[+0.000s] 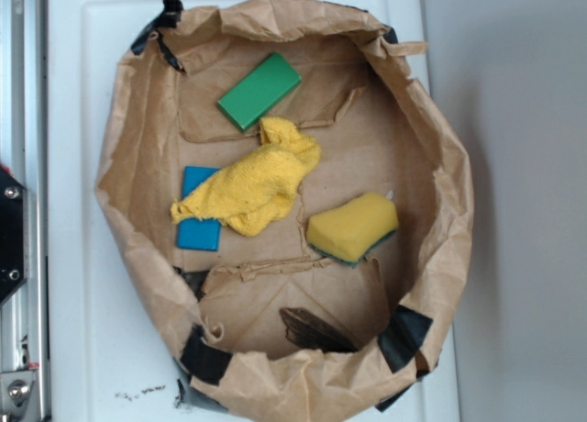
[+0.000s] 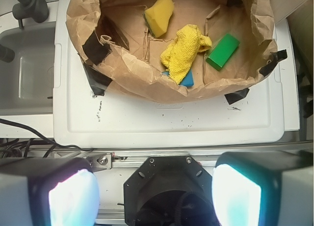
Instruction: Grab the yellow cloth.
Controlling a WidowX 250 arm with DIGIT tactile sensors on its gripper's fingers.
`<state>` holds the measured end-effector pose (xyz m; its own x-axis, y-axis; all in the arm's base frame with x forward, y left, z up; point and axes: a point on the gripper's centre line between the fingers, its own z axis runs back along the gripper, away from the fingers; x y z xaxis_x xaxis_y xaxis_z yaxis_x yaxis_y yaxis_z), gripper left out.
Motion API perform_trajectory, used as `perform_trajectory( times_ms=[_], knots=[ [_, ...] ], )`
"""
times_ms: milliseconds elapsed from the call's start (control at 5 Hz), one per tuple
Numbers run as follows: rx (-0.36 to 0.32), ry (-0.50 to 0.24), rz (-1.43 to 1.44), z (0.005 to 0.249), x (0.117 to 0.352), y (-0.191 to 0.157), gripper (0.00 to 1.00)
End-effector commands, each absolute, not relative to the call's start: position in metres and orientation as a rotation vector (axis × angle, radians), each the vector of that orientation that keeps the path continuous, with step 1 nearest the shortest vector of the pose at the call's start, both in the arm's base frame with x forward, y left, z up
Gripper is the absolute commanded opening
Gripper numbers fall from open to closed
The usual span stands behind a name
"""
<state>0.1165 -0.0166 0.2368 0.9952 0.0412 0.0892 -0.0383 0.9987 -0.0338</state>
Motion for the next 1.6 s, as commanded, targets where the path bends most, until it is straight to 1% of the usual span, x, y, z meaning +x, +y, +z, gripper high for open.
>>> perform_trajectory(
  times_ms=[0, 200, 400, 1000, 1200, 1400],
  knots=[
    [-0.032, -0.090, 0.040, 0.237, 0.117, -0.017, 1.00],
    [-0.024, -0.108, 0.114, 0.226, 0.167, -0.012, 1.00],
    [-0.051, -0.179, 0.116, 0.229, 0.215, 0.001, 1.00],
    [-0.051, -0.179, 0.116, 0.229, 0.215, 0.001, 1.00],
    [0.020, -0.218, 0.197, 0.185, 0.247, 0.010, 1.00],
    [0.078, -0.219, 0.241, 0.161, 0.262, 0.029, 1.00]
  ],
)
